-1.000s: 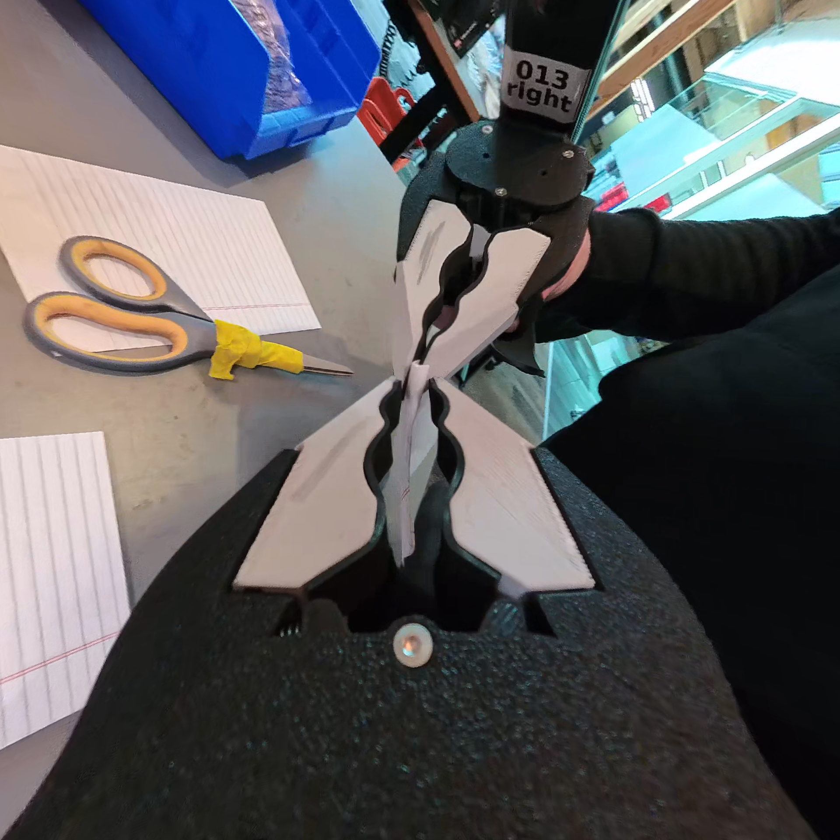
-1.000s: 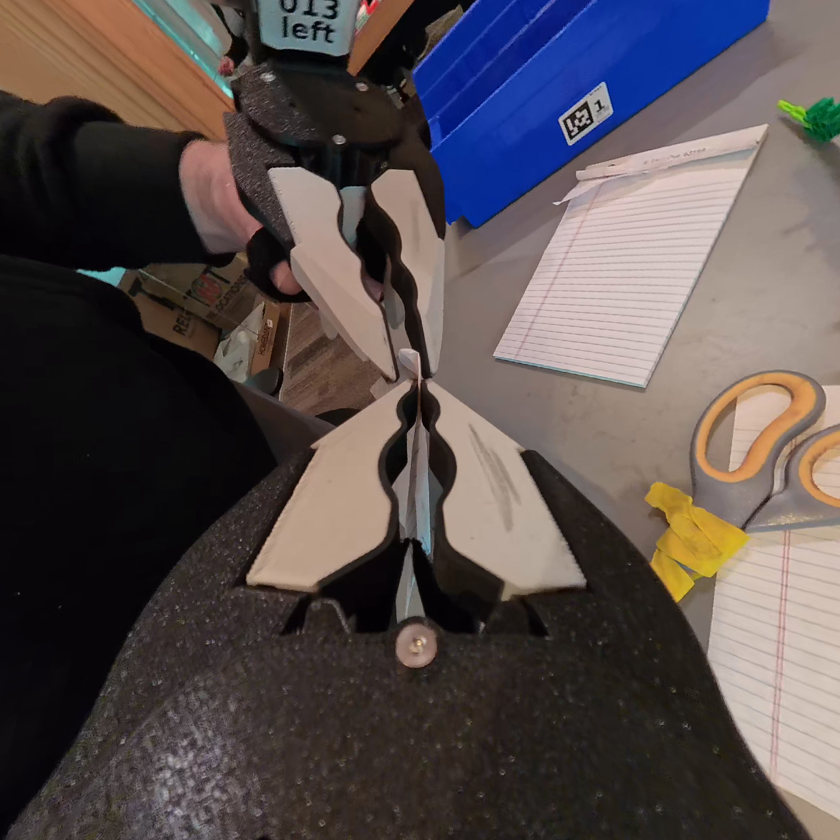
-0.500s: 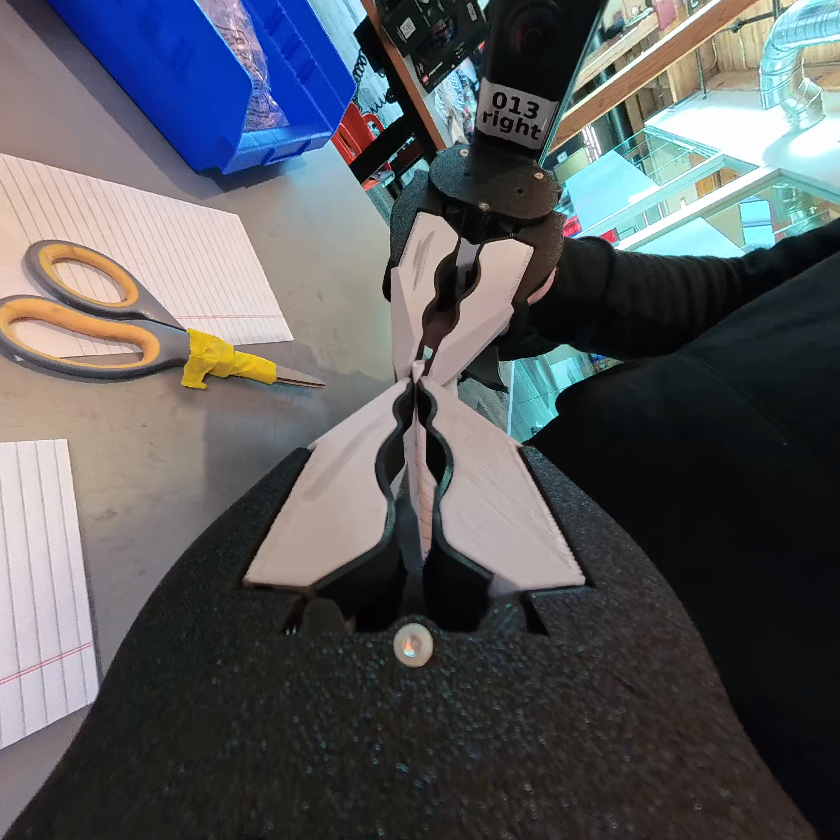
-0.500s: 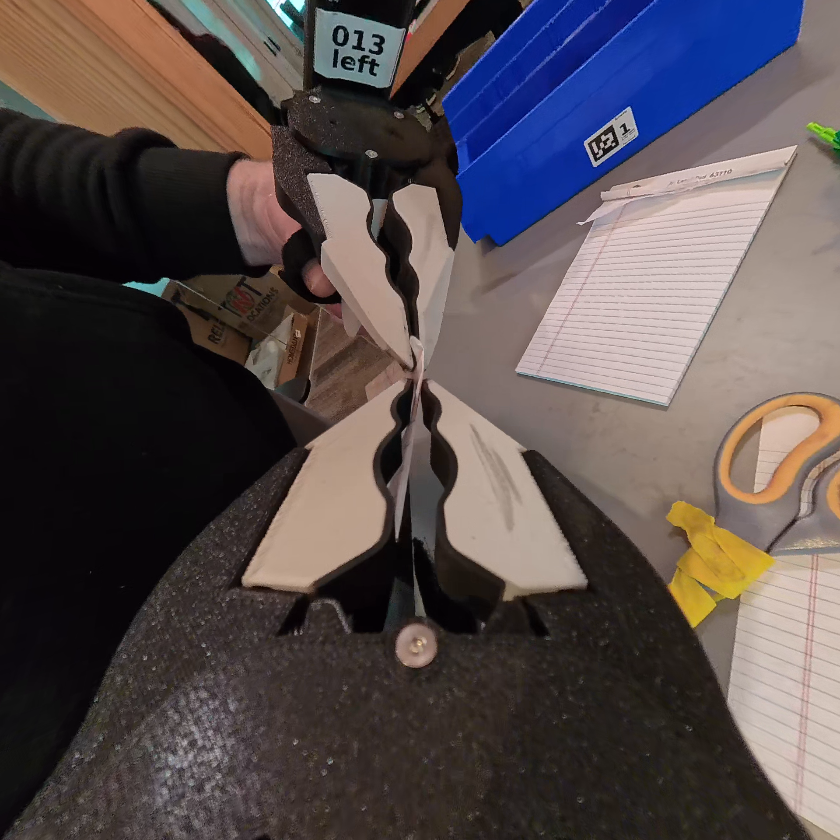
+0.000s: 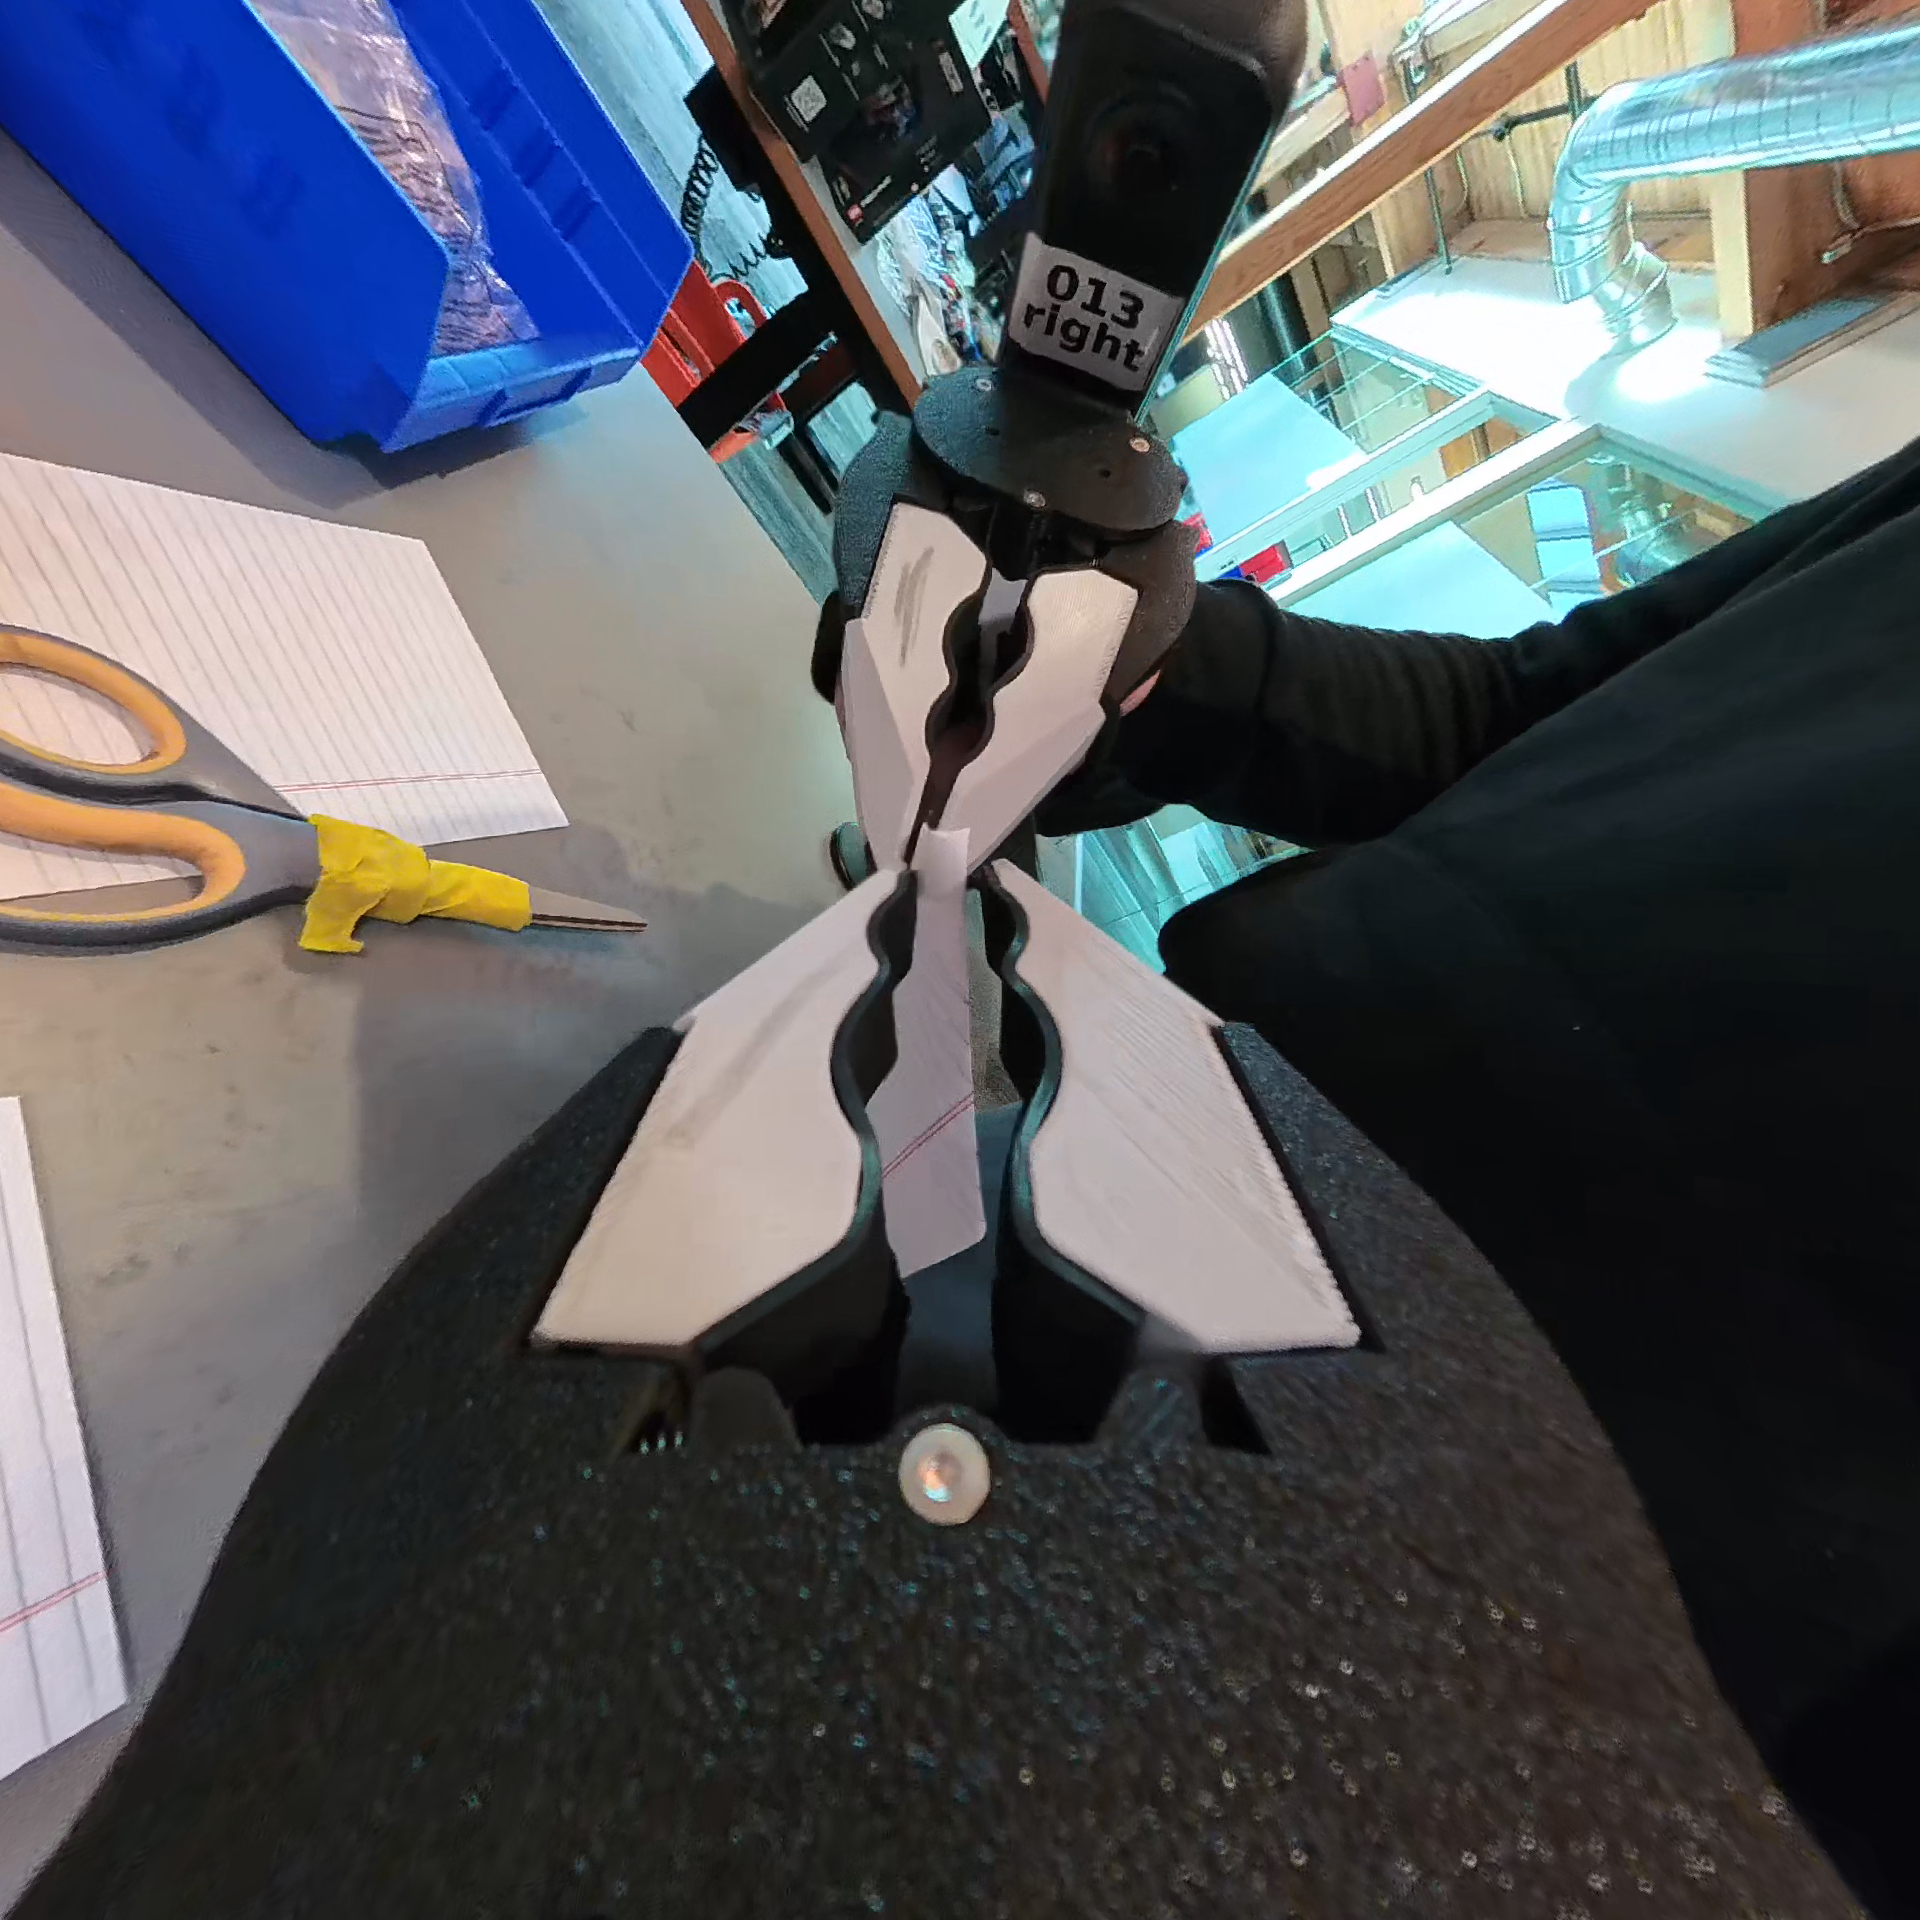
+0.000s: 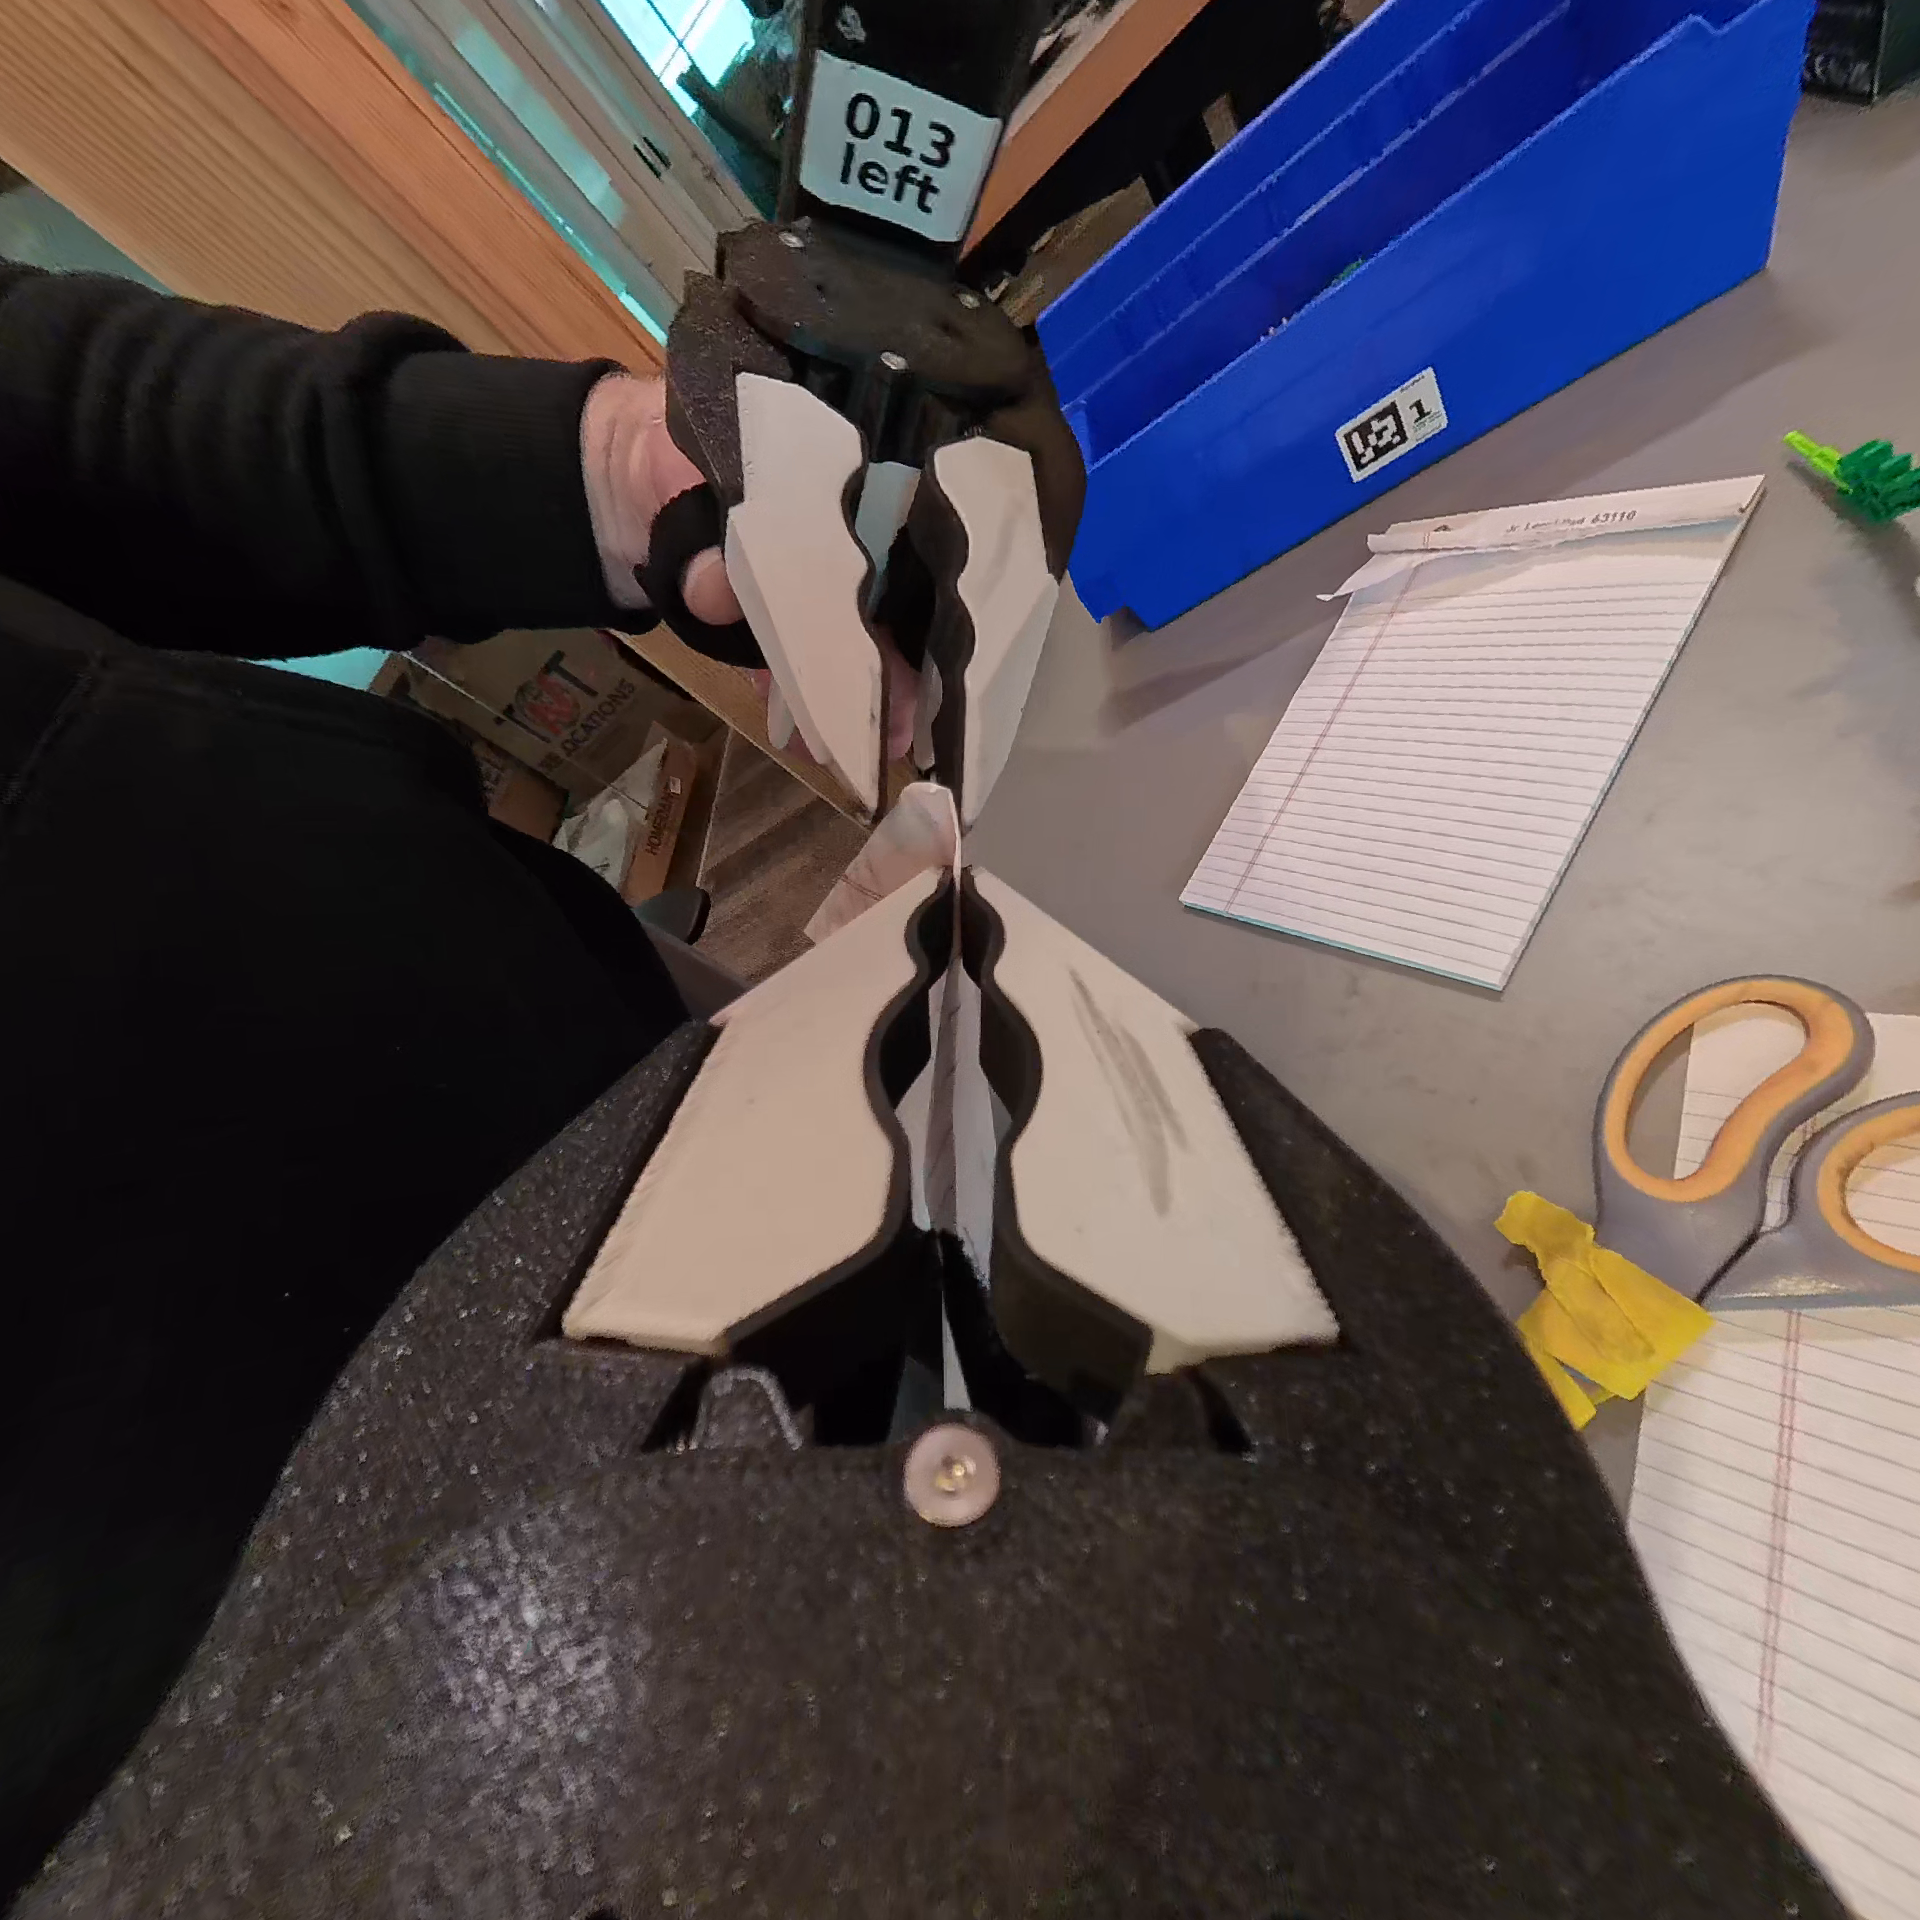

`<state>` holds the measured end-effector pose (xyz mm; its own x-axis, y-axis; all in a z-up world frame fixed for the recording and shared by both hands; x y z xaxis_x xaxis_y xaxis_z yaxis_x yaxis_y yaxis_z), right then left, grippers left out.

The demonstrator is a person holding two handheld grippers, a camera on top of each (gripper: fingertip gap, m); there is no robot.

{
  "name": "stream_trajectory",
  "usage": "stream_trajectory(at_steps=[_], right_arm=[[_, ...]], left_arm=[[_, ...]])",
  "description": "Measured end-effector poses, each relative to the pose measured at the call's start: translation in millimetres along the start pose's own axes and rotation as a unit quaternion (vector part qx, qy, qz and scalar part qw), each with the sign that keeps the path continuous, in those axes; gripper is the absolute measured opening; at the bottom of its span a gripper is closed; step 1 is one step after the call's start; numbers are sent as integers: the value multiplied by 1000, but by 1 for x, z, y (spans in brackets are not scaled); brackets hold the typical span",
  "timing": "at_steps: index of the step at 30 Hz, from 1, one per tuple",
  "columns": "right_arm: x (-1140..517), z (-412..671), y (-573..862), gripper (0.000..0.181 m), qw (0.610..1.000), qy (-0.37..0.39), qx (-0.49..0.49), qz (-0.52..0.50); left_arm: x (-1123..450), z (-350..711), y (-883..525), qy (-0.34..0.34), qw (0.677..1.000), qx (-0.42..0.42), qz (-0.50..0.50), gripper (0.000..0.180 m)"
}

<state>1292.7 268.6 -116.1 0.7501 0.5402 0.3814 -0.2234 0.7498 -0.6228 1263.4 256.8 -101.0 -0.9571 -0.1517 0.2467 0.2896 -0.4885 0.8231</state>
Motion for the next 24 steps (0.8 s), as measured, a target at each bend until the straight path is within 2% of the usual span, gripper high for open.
stream_trajectory(at_steps=[10,24], right_arm=[[5,1,-6,0,999,-14,30,-23],[10,-2,-3,0,999,-10,-33,-27]], left_arm=[[-5,1,4,-4,1000,1,-10,5],[-13,-1,-1,-70,986,-101,111,1]])
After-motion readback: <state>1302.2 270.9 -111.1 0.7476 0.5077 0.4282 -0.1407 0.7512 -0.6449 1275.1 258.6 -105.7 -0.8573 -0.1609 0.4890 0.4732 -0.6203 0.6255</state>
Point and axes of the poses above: each gripper's, where its closed fingertips meet, x back along the fingers, z out of its top, y = z × x across the jaws, the point moved 2 cm from there along x, back along the fingers, and after that the axes turned 7 degrees about -y, right-handed, at the moved point
